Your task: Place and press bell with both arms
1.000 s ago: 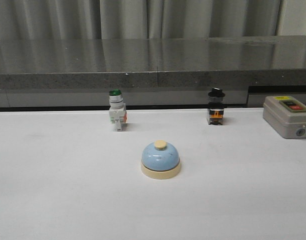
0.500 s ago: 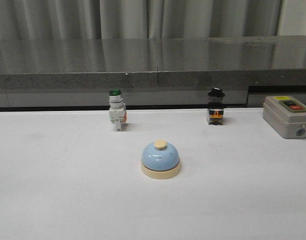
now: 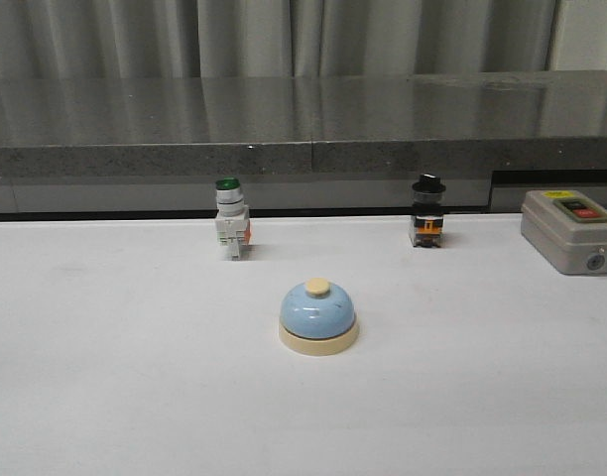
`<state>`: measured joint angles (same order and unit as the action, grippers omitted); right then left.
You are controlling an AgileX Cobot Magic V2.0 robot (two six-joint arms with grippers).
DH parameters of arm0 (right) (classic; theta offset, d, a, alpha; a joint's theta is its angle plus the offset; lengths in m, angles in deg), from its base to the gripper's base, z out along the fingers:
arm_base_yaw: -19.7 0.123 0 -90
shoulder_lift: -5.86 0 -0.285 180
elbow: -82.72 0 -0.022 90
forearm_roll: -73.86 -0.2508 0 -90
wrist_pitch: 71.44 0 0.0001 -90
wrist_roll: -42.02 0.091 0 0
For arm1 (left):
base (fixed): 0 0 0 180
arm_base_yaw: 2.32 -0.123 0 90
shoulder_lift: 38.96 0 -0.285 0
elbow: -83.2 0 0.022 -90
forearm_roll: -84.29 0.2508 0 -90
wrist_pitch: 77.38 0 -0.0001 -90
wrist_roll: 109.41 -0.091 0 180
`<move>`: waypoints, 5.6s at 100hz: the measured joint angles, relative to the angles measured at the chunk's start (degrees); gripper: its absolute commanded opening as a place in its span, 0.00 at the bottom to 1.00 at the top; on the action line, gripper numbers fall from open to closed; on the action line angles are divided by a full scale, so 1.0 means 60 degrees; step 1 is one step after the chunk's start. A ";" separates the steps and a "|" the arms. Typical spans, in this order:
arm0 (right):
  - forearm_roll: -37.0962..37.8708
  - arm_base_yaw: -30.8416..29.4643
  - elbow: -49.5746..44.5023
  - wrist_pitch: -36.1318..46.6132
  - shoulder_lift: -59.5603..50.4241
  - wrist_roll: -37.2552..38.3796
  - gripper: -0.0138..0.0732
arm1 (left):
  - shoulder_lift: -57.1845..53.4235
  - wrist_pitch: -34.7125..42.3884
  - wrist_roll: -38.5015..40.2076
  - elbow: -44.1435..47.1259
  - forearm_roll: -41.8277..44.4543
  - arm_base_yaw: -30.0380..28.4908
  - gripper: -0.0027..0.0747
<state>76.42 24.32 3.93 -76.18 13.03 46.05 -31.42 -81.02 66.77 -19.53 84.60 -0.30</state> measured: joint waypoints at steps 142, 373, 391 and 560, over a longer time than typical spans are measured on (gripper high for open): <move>-0.0119 0.0000 0.8090 -0.7019 0.7448 0.0000 0.09 | 0.0000 0.0000 0.0000 0.0000 0.0000 0.0000 0.01; -0.1184 0.5074 1.3205 -0.5809 1.8220 -0.0407 0.09 | 0.0000 0.0000 0.0000 0.0000 0.0000 0.0000 0.01; -0.0916 0.4929 1.3343 -0.5852 1.7253 -0.0407 0.09 | 0.0000 0.0000 0.0000 0.0000 0.0000 0.0000 0.01; -0.0653 0.0635 0.5541 -0.5194 0.3114 -0.0407 0.09 | 0.0000 0.0000 0.0000 0.0000 0.0000 0.0000 0.01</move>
<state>72.50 28.13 37.17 -107.34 31.71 43.60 -31.42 -81.02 66.77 -19.53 84.60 -0.30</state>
